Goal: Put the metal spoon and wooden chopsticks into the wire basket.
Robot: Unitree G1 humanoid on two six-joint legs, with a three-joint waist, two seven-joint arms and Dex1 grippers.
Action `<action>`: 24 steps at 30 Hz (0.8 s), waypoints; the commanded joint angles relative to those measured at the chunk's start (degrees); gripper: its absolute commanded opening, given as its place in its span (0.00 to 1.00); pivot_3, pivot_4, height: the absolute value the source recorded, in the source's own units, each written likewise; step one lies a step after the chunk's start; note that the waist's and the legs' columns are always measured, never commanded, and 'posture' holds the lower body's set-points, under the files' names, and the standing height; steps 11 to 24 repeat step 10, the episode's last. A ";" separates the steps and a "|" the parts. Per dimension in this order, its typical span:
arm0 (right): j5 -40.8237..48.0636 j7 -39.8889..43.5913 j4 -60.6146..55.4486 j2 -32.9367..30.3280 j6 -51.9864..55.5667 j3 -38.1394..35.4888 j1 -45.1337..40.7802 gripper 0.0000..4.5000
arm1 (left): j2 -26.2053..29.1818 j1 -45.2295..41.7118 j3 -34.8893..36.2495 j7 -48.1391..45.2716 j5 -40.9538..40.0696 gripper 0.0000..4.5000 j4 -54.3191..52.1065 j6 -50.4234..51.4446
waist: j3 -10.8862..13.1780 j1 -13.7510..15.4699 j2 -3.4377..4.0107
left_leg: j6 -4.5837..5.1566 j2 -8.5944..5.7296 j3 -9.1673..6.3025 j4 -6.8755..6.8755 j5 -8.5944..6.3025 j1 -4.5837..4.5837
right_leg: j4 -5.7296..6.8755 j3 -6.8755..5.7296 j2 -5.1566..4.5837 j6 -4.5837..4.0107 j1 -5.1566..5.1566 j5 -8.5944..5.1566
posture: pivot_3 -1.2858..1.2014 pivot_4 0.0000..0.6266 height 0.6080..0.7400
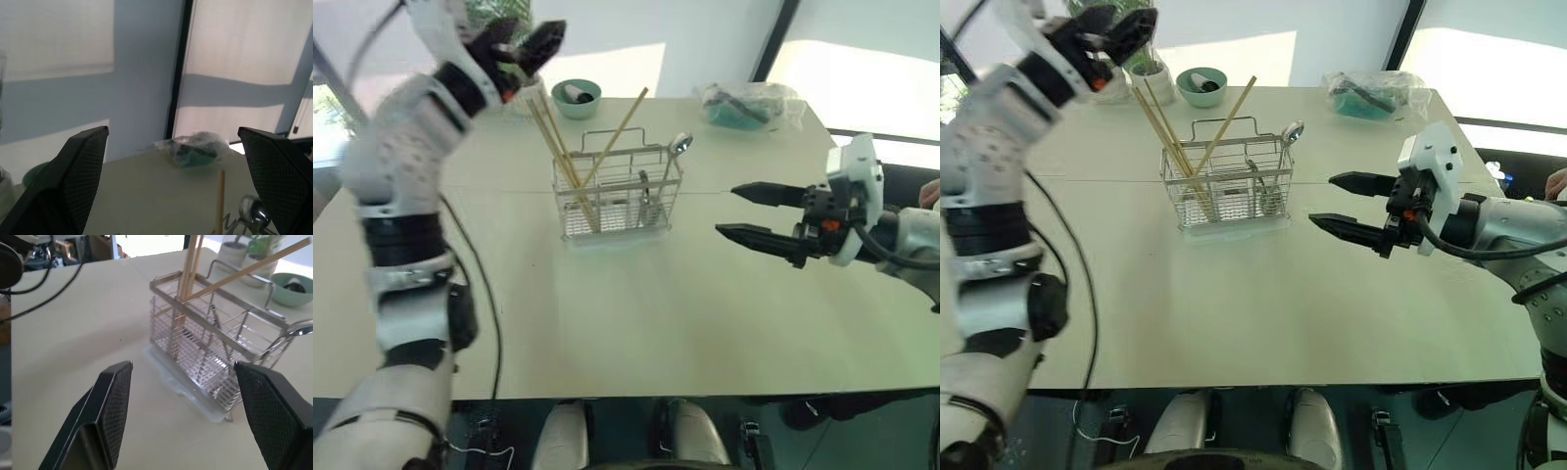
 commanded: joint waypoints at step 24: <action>-9.83 8.16 10.40 -0.74 -8.25 3.51 -4.67 0.77 | 30.24 28.51 -0.78 -39.78 0.60 1.00 -15.45 -4.94 | 0.08 0.11 0.23 | -0.01 0.07 0.07 0.00 0.00 -0.05 | -0.04 0.01 -0.03 -0.25 -0.15 -0.14 | 0.52 0.24 0.83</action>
